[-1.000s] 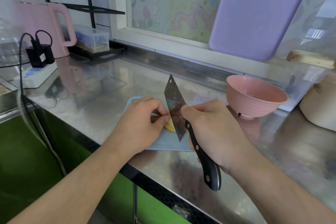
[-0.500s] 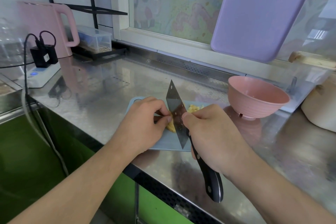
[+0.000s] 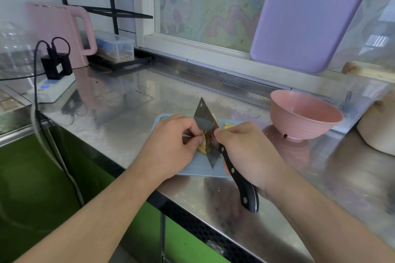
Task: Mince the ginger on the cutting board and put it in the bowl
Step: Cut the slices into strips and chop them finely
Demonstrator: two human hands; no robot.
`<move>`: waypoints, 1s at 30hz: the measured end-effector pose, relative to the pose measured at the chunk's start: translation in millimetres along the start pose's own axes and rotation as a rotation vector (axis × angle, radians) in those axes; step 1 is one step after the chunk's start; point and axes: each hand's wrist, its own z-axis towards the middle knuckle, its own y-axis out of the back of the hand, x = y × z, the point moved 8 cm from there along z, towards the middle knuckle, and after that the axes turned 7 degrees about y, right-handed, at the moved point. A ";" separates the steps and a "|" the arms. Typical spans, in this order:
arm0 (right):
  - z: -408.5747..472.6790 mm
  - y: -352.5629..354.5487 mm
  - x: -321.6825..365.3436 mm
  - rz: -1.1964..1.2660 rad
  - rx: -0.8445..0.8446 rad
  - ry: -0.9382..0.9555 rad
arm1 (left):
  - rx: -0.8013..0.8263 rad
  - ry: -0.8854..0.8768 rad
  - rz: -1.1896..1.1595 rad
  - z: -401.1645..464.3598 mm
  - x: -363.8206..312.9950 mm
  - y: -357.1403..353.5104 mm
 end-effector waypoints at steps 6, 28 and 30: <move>-4.6 -0.2 -0.5 0.023 0.049 -0.043 | -0.005 0.006 0.005 -1.4 0.9 0.8; -8.6 6.0 9.5 0.100 0.002 0.036 | 0.025 0.032 0.013 -2.7 -0.3 2.4; -9.1 5.9 10.7 0.061 -0.011 0.045 | 0.022 0.031 0.018 -2.8 -0.1 2.5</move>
